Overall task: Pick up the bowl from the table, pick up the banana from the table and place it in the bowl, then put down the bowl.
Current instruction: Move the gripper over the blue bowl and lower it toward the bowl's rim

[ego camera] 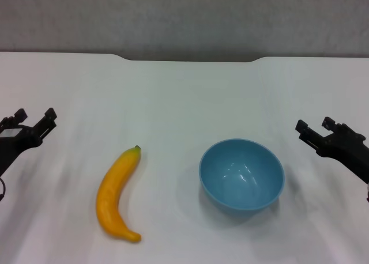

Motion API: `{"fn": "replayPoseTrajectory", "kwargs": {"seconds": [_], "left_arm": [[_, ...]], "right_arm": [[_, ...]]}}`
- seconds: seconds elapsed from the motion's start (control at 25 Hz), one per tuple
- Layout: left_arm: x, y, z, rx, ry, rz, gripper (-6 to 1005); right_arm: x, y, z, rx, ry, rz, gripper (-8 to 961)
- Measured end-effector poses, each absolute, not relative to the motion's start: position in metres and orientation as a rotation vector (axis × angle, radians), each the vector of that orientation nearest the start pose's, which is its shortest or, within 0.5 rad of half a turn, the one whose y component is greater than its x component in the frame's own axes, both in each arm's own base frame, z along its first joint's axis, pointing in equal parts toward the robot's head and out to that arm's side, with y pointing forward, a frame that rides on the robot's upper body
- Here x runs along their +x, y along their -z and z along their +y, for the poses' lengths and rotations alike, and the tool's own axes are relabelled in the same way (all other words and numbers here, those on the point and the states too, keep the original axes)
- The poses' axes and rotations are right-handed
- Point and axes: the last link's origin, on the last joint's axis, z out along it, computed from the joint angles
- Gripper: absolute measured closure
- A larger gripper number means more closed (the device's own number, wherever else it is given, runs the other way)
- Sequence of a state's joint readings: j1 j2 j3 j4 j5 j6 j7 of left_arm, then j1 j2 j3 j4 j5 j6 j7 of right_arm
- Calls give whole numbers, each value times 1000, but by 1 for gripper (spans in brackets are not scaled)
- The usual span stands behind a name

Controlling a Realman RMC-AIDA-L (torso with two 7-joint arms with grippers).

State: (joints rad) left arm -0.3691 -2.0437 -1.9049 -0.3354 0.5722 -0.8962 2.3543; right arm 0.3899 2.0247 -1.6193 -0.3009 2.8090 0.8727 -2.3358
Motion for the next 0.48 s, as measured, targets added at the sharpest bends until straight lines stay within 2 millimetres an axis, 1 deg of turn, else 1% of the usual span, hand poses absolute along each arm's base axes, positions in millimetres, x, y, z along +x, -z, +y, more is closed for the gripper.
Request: {"fn": "replayPoseTrajectory", "kwargs": {"seconds": [0.08, 0.2, 0.36, 0.48], "left_arm": [[-354, -13, 348, -1723, 743, -879, 233], [-351, -13, 351, -1728, 772, -896, 231], [-345, -14, 353, -1744, 791, -870, 228], [-346, -16, 351, -1715, 812, -872, 224]], "right_arm": [[335, 26, 341, -1904, -722, 879, 165], [332, 22, 340, -1884, -760, 848, 162], [332, 21, 339, -1868, -781, 849, 158], [330, 23, 337, -1887, -787, 841, 156]]}}
